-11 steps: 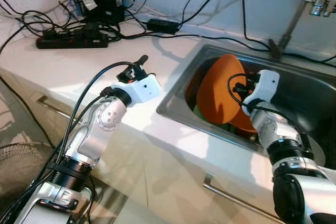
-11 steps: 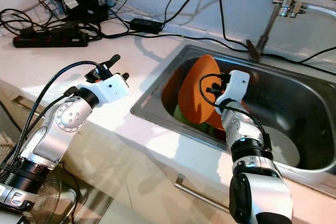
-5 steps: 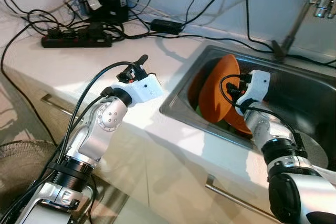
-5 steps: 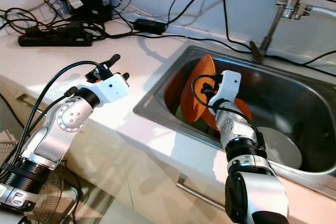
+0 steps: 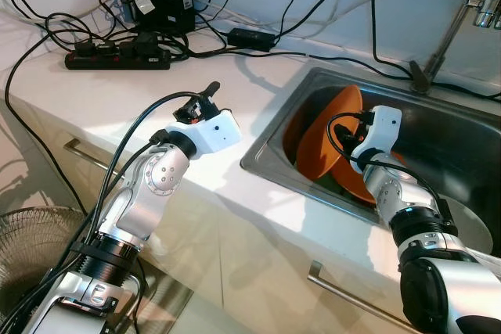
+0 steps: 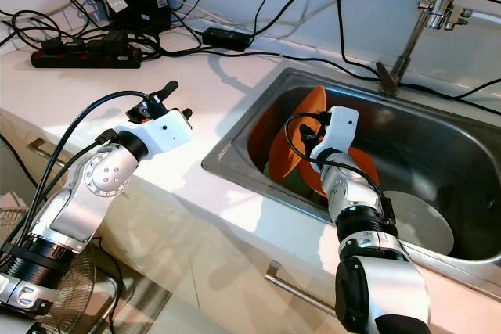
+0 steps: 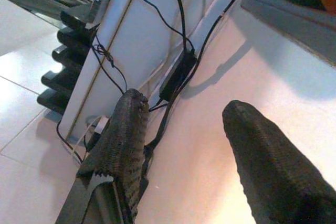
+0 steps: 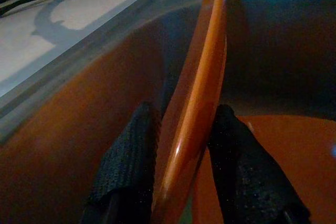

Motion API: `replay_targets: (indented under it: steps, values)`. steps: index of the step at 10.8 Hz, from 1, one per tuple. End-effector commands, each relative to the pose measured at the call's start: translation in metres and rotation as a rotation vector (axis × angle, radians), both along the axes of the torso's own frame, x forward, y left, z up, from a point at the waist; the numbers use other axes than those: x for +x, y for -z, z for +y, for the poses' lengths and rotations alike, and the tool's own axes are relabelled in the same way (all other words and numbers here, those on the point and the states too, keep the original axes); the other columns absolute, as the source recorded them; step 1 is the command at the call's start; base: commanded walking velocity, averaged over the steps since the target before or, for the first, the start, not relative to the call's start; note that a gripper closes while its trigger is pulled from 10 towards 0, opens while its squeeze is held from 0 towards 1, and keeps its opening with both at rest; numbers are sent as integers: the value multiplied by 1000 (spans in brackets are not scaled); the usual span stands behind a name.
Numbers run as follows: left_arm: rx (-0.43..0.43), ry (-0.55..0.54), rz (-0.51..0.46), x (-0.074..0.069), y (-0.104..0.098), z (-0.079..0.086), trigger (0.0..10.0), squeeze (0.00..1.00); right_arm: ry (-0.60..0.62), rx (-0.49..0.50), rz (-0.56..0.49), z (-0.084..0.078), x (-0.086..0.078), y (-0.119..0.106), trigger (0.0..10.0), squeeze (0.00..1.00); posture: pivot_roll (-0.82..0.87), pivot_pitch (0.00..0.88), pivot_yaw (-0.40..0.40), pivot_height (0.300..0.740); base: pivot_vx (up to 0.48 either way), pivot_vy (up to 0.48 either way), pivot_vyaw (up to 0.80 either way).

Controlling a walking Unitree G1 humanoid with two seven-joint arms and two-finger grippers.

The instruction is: Kitchen organization

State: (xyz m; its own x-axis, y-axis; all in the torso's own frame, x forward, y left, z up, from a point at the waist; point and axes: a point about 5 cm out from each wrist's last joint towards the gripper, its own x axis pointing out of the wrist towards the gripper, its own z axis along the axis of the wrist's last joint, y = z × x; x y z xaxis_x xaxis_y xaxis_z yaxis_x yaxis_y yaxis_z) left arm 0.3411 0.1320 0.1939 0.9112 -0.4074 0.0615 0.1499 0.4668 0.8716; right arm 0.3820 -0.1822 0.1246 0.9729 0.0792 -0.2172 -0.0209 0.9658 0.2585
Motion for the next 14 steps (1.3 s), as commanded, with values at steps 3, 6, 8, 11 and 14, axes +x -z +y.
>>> replay_targets:
  steps: [3,6,8,11,14]
  values:
    - [-5,-5,-19,-1,-4,1,10000,0,9,-35,-74,-5,8,-22,10000,1000,231,0,-48,740,0,0,0]
    - [-5,-5,-24,0,-6,1,10000,0,34,-72,-139,-11,12,-40,10000,0,229,0,-45,740,0,0,0]
    - [-5,-3,-23,0,-5,0,10000,0,50,-74,-159,-15,13,-47,10000,0,228,0,-47,740,0,0,0]
    - [-4,-5,-23,0,-5,1,10000,0,96,-93,-180,-25,13,-54,10000,0,230,0,-45,740,0,0,0]
    - [-10,0,-18,1,-4,-1,10000,0,96,-97,-193,-24,13,-55,10000,0,225,0,-42,740,0,0,0]
